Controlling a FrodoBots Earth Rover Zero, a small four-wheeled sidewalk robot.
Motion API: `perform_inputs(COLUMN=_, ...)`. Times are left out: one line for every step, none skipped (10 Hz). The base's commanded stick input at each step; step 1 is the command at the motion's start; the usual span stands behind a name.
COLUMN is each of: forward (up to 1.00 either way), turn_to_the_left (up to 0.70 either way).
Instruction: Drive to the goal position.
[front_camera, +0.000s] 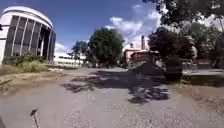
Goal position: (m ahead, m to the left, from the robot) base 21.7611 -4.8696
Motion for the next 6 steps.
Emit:
perform_inputs(forward=0.85, turn_to_the_left=0.00)
perform_inputs(forward=0.85, turn_to_the_left=0.00)
perform_inputs(forward=0.85, turn_to_the_left=0.00)
perform_inputs(forward=0.85, turn_to_the_left=0.00)
perform_inputs(forward=0.85, turn_to_the_left=0.00)
perform_inputs(forward=0.85, turn_to_the_left=0.00)
